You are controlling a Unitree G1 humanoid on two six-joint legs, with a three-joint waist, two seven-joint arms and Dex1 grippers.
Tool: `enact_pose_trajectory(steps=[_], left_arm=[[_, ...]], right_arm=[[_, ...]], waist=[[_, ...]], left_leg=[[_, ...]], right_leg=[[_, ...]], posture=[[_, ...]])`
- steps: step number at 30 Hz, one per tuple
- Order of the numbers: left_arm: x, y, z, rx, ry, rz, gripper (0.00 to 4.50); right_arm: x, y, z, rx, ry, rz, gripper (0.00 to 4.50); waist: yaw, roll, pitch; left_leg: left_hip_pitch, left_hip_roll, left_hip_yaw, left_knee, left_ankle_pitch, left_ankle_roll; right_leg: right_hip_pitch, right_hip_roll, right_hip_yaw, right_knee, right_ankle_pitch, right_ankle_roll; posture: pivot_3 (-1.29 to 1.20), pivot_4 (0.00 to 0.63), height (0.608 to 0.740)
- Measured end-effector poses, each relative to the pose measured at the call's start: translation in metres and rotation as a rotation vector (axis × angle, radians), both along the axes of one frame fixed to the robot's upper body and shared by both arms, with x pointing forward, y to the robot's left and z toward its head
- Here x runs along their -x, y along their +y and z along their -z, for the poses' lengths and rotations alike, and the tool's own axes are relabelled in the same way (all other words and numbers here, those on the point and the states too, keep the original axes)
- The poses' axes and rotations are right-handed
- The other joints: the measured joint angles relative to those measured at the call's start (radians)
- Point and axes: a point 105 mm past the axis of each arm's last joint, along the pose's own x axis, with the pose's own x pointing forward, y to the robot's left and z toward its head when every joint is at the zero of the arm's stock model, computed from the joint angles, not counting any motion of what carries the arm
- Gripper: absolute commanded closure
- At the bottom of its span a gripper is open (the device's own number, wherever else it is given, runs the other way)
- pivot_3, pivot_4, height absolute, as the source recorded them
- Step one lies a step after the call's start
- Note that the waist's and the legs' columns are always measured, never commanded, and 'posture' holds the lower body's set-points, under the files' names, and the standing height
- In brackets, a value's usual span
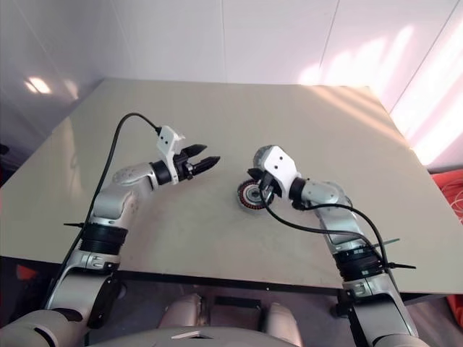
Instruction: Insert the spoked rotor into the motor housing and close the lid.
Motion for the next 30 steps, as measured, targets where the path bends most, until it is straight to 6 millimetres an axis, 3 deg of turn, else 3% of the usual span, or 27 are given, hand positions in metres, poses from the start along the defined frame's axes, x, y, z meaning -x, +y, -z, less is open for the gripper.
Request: enact_pose_trajectory(steps=[8,17,23,30], left_arm=[[0.001,0.003,0.001,-0.005,-0.002,-0.001,1.16],[-0.001,0.005,0.006,-0.004,-0.003,-0.006,1.16],[-0.003,0.004,0.014,-0.002,0.006,-0.007,1.16],[-0.003,0.006,0.027,-0.003,0.018,-0.005,1.16]], right_arm=[[0.011,-0.005,0.042,0.008,0.123,0.023,4.47],[0.009,-0.006,0.039,0.025,0.093,0.017,4.47],[0.001,-0.014,0.015,0.042,0.02,0.033,4.47],[0.003,-0.037,0.012,0.134,0.043,0.068,4.47]], waist=[[0.0,0.0,0.0],[-0.001,0.0,0.0],[0.0,0.0,0.0],[0.001,0.0,0.0]], left_leg=[[0.0,0.0,0.0,0.0,0.0,0.0],[0.002,0.0,0.0,0.0,0.0,0.0],[0.001,0.0,0.0,0.0,0.0,0.0],[0.001,0.0,0.0,0.0,0.0,0.0]], right_leg=[[0.0,0.0,0.0,0.0,0.0,0.0],[0.002,0.0,0.0,0.0,0.0,0.0],[0.001,0.0,0.0,0.0,0.0,0.0],[0.001,0.0,0.0,0.0,0.0,0.0]], posture=[[0.0,0.0,0.74],[0.0,0.0,0.74],[0.0,0.0,0.74],[0.0,0.0,0.74]])
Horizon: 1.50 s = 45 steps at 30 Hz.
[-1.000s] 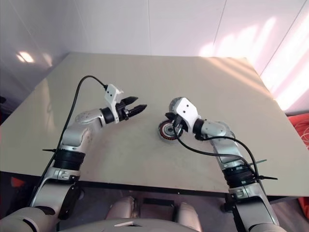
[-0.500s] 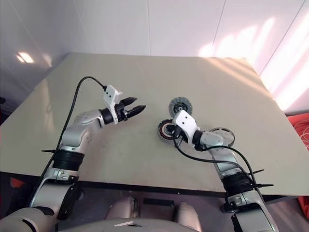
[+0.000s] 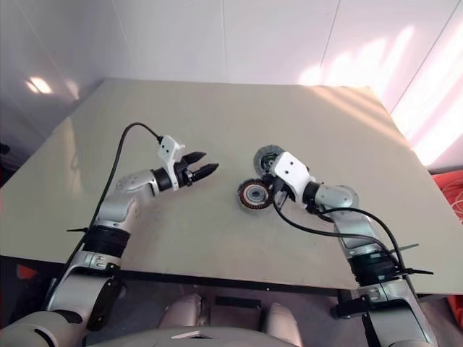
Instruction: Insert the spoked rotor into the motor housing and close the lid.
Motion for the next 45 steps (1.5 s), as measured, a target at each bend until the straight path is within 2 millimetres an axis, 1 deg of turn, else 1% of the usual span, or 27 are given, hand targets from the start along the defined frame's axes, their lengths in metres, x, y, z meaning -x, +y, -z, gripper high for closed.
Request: enact_pose_trajectory(steps=[2,7,9,10,12,15,16,17,19,22,25,28,33,38,41,43,45], left_arm=[[0.0,0.001,0.003,0.0,0.005,-0.003,1.16],[-0.001,-0.001,0.007,0.007,0.006,0.004,1.16],[-0.001,-0.001,0.007,0.007,0.003,0.004,1.16],[0.0,-0.001,0.007,0.008,0.002,0.008,1.16],[0.0,-0.001,0.007,0.006,0.001,0.01,1.16],[0.0,-0.001,0.007,0.006,0.002,0.011,1.16],[0.0,-0.001,0.007,0.007,0.002,0.011,1.16],[0.0,-0.001,0.007,0.006,0.002,0.011,1.16],[0.0,-0.001,0.007,0.006,0.002,0.011,1.16],[-0.001,-0.002,0.01,0.006,0.008,0.011,1.16],[-0.001,-0.005,0.011,0.01,0.007,0.019,1.16],[-0.001,-0.005,0.012,0.01,0.01,0.021,1.16],[-0.001,-0.004,0.016,0.01,0.018,0.025,1.16],[-0.002,-0.005,0.014,0.01,0.013,0.029,1.16],[-0.003,-0.005,0.013,0.01,0.015,0.029,1.16],[-0.003,-0.006,0.013,0.01,0.017,0.03,1.16],[-0.002,-0.006,0.011,0.009,0.017,0.032,1.16]], right_arm=[[0.001,-0.004,0.001,0.014,0.004,0.007,4.47],[0.001,-0.002,-0.003,0.018,-0.021,0.01,4.47],[0.0,-0.004,-0.001,0.026,-0.011,0.022,4.47],[0.001,-0.006,0.001,0.04,-0.005,0.031,4.47],[0.0,-0.018,0.006,0.087,0.013,0.067,4.47],[-0.001,-0.036,0.004,0.125,0.024,0.113,4.47],[-0.002,-0.046,0.002,0.145,0.023,0.134,4.1],[-0.003,-0.056,-0.002,0.162,0.018,0.158,3.9],[-0.005,-0.074,-0.01,0.191,0.004,0.198,3.17],[-0.007,-0.087,-0.02,0.21,-0.029,0.239,2.15],[-0.015,-0.101,-0.027,0.244,-0.073,0.311,1.1],[-0.016,-0.108,-0.031,0.274,-0.09,0.327,1.1],[-0.013,-0.115,-0.03,0.299,-0.083,0.339,1.1],[-0.012,-0.117,-0.03,0.301,-0.076,0.339,1.1],[-0.01,-0.117,-0.026,0.292,-0.051,0.343,1.1],[-0.008,-0.123,-0.02,0.304,-0.025,0.369,1.1],[-0.005,-0.137,-0.014,0.332,0.008,0.413,1.1]], waist=[[0.0,0.0,0.0],[0.0,0.0,0.0],[0.0,0.0,0.0],[0.0,0.0,0.0],[0.002,0.0,0.0],[0.002,0.0,0.0],[0.002,0.0,0.0],[0.002,0.0,0.0],[0.002,0.0,0.0],[0.0,0.0,0.0],[-0.001,0.0,0.0],[0.001,0.0,0.0],[0.002,0.0,0.0],[0.001,0.0,0.0],[0.002,0.0,0.0],[0.002,0.0,0.0],[0.004,0.0,0.0]], left_leg=[[0.0,0.0,0.0,0.0,0.0,0.0],[0.0,0.0,0.0,0.0,0.0,0.0],[0.0,0.0,0.0,0.0,0.0,0.0],[0.0,0.0,0.0,0.0,0.0,0.0],[0.0,0.0,0.0,0.0,0.0,0.0],[0.0,0.0,0.0,0.0,0.0,0.0],[0.0,0.0,0.0,0.0,0.0,0.0],[0.0,0.0,0.0,0.0,0.0,0.0],[0.0,0.0,0.0,0.0,0.0,0.0],[0.001,0.0,0.0,0.0,0.0,0.0],[0.001,0.0,0.0,0.0,0.0,0.0],[0.001,0.0,0.0,0.0,0.0,0.0],[0.0,0.0,0.0,0.0,0.0,0.001],[0.001,0.0,0.0,0.001,0.0,0.001],[0.001,0.0,0.0,0.001,0.0,0.001],[0.001,0.0,0.0,0.001,0.0,0.001],[0.001,0.0,0.0,0.001,0.0,0.001]], right_leg=[[0.0,0.0,0.0,0.0,0.0,0.0],[0.0,0.0,0.0,0.0,0.0,0.0],[0.0,0.0,0.0,0.0,0.0,0.0],[0.0,0.0,0.0,0.0,0.0,0.0],[0.0,0.0,0.0,0.0,0.0,0.0],[0.0,0.0,0.0,0.0,0.0,0.0],[0.0,0.0,0.0,0.0,0.0,0.0],[0.0,0.0,0.0,0.0,0.0,0.0],[0.001,0.0,0.0,0.0,0.0,0.0],[0.0,0.0,0.0,0.0,0.0,0.0],[0.0,0.0,0.0,0.0,0.0,0.0],[0.001,0.0,0.0,0.0,0.0,0.0],[0.0,0.0,0.0,0.0,0.0,0.0],[0.001,0.0,0.0,0.0,0.0,0.0],[0.001,0.0,0.0,0.0,0.0,0.0],[0.001,0.0,0.0,0.0,0.0,0.0],[0.001,0.0,0.0,0.0,0.0,0.0]], posture=[[0.0,0.0,0.74],[0.0,0.0,0.74],[0.0,0.0,0.74],[0.0,0.0,0.74],[0.0,0.0,0.74],[0.0,0.0,0.74],[0.0,0.0,0.74],[0.0,0.0,0.74],[0.0,0.0,0.74],[0.0,0.0,0.74],[0.0,0.0,0.74],[0.0,0.0,0.74],[0.0,0.0,0.74],[0.0,0.0,0.74],[0.0,0.0,0.74],[0.0,0.0,0.74],[0.0,0.0,0.74]])
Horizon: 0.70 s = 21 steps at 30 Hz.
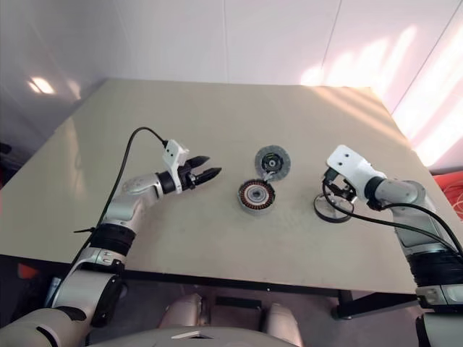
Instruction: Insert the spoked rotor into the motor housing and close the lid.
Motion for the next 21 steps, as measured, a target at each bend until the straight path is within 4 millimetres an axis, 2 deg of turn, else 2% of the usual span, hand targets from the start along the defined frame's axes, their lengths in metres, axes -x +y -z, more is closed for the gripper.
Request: enact_pose_trajectory(steps=[3,7,10,12,14,16,21], left_arm=[[0.0,-0.001,-0.004,-0.003,-0.005,0.002,1.16],[0.002,-0.004,-0.011,-0.003,-0.018,0.006,1.16],[0.004,-0.006,-0.014,-0.006,-0.019,0.012,1.16],[0.006,-0.008,-0.015,-0.008,-0.017,0.015,1.16],[0.007,-0.009,-0.017,-0.008,-0.014,0.017,1.16],[0.006,-0.009,-0.016,-0.009,-0.008,0.013,1.16],[0.007,-0.009,-0.015,-0.01,0.003,0.009,1.16]], right_arm=[[0.01,-0.032,0.003,0.031,0.043,0.103,1.1],[0.016,-0.062,-0.012,-0.05,0.023,0.24,1.1],[0.017,-0.081,-0.032,-0.223,-0.019,0.368,1.1],[0.017,-0.086,-0.051,-0.456,-0.039,0.431,1.1],[0.02,-0.085,-0.061,-0.633,-0.022,0.445,1.1],[0.028,-0.086,-0.055,-0.769,0.04,0.464,1.1],[0.049,-0.081,-0.012,-0.974,0.237,0.538,1.1]], waist=[[0.003,0.0,0.0],[-0.002,0.0,0.0],[-0.004,0.003,-0.001],[-0.003,0.004,-0.001],[0.003,0.006,-0.001],[0.008,0.005,-0.001],[0.027,0.01,-0.001]], left_leg=[[0.0,0.0,0.0,0.0,0.0,0.0],[0.001,0.0,0.0,0.0,0.0,0.0],[0.002,0.0,0.0,0.0,0.0,0.0],[0.003,0.0,0.0,0.001,0.0,0.001],[0.003,0.0,0.0,0.001,0.001,0.001],[0.003,0.001,0.0,0.001,0.001,0.001],[0.001,0.001,0.0,0.003,0.0,0.002]], right_leg=[[0.0,0.0,0.0,0.0,0.0,0.0],[0.001,0.0,0.0,0.0,0.0,0.0],[0.001,0.0,0.0,0.001,0.0,0.0],[0.002,0.0,0.0,0.001,0.0,0.0],[0.003,0.0,-0.001,0.001,0.0,0.0],[0.004,0.0,-0.002,0.0,-0.001,-0.001],[0.002,0.0,-0.002,0.001,0.0,-0.001]], posture=[[0.0,0.0,0.74],[0.0,0.0,0.74],[0.0,0.0,0.74],[0.0,0.0,0.74],[0.0,0.0,0.74],[0.0,0.0,0.74],[0.0,0.0,0.74]])
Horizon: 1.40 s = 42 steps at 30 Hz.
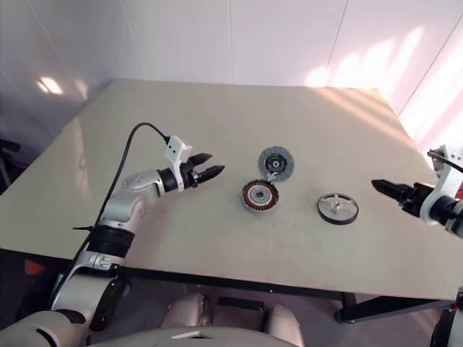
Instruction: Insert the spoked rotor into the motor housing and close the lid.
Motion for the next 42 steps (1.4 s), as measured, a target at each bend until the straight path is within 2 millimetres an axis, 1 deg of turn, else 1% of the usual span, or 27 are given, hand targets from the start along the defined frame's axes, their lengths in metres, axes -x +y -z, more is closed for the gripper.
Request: enact_pose_trajectory(steps=[2,7,10,14,20,28,30,32,34,38,40,41,42], left_arm=[[0.001,-0.001,0.0,0.002,0.0,0.004,1.16],[0.002,-0.001,0.003,0.0,0.005,0.003,1.16],[0.002,0.001,0.004,-0.005,0.002,-0.001,1.16],[0.003,0.002,0.007,-0.007,0.001,-0.002,1.16],[0.002,0.005,0.017,-0.02,0.008,-0.006,1.16],[0.001,0.011,0.032,-0.033,0.024,-0.006,1.16],[0.001,0.012,0.036,-0.035,0.024,-0.007,1.16],[0.001,0.014,0.039,-0.037,0.026,-0.007,1.16],[0.001,0.015,0.041,-0.039,0.023,-0.009,1.16],[0.0,0.016,0.043,-0.045,0.015,-0.01,1.16],[-0.001,0.016,0.042,-0.049,0.01,-0.011,1.16],[-0.002,0.016,0.041,-0.049,0.007,-0.01,1.16],[-0.002,0.016,0.04,-0.05,0.002,-0.01,1.16]], right_arm=[[0.004,0.003,0.006,-0.046,0.023,-0.006,1.1],[0.017,0.005,0.017,-0.133,0.069,-0.004,1.1],[0.028,0.009,0.032,-0.179,0.119,-0.001,1.1],[0.039,0.022,0.047,-0.236,0.169,-0.03,1.1],[0.038,0.046,0.047,-0.293,0.156,-0.089,1.1],[0.033,0.066,0.042,-0.352,0.134,-0.129,1.1],[0.032,0.068,0.041,-0.356,0.134,-0.13,1.1],[0.031,0.07,0.042,-0.357,0.131,-0.129,1.51],[0.031,0.072,0.043,-0.361,0.133,-0.125,2.03],[0.03,0.075,0.046,-0.367,0.137,-0.126,3.46],[0.027,0.082,0.039,-0.385,0.108,-0.164,4.05],[0.025,0.083,0.038,-0.379,0.104,-0.169,4.14],[0.025,0.083,0.038,-0.375,0.105,-0.166,4.14]], waist=[[0.001,0.003,-0.001],[0.005,0.003,-0.001],[0.006,0.003,-0.001],[0.006,0.003,-0.001],[0.008,0.004,-0.001],[0.011,0.004,-0.001],[0.012,0.004,-0.001],[0.013,0.004,-0.001],[0.016,0.004,-0.001],[0.024,0.004,-0.001],[0.024,0.004,-0.001],[0.025,0.003,-0.001],[0.026,0.003,-0.001]], left_leg=[[0.0,0.0,0.0,0.0,0.0,0.0],[0.0,0.0,0.0,0.0,0.0,0.0],[0.0,0.0,0.0,0.0,0.0,0.0],[-0.001,0.0,0.0,0.0,0.0,-0.001],[0.0,0.0,-0.001,0.0,0.0,-0.001],[-0.001,0.0,-0.001,-0.004,0.001,-0.002],[-0.001,0.0,0.0,-0.004,0.001,-0.002],[-0.001,0.0,0.0,-0.004,0.001,-0.002],[-0.001,0.0,0.0,-0.004,0.001,-0.002],[-0.001,0.0,0.0,-0.005,0.001,-0.003],[0.0,0.0,0.0,-0.005,0.001,-0.003],[0.001,0.0,-0.001,-0.005,0.001,-0.003],[0.001,0.0,-0.001,-0.005,0.001,-0.003]], right_leg=[[0.0,0.0,0.0,0.0,0.0,0.0],[0.001,0.0,-0.001,0.0,0.0,0.0],[0.0,0.0,-0.001,0.0,0.0,0.0],[0.0,0.0,-0.001,0.0,0.0,0.001],[0.0,0.0,-0.001,-0.001,-0.001,0.003],[-0.002,0.0,-0.001,-0.002,-0.001,0.002],[-0.002,0.0,-0.001,-0.002,-0.001,0.002],[-0.002,0.0,-0.001,-0.002,-0.001,0.002],[-0.002,0.0,-0.001,-0.002,-0.001,0.002],[-0.002,0.0,-0.001,-0.002,-0.001,0.002],[-0.001,0.0,-0.001,-0.002,-0.001,0.002],[0.0,0.0,-0.001,-0.002,-0.002,0.004],[0.0,-0.001,-0.001,-0.002,-0.004,0.007]], posture=[[0.0,0.0,0.74],[0.0,0.0,0.74],[0.0,0.0,0.74],[0.0,0.0,0.74],[0.0,0.0,0.74],[0.0,0.0,0.74],[0.0,0.0,0.74],[0.0,0.0,0.74],[0.0,0.0,0.74],[0.0,0.0,0.74],[0.0,0.0,0.74],[0.0,0.0,0.74],[0.0,0.0,0.74]])
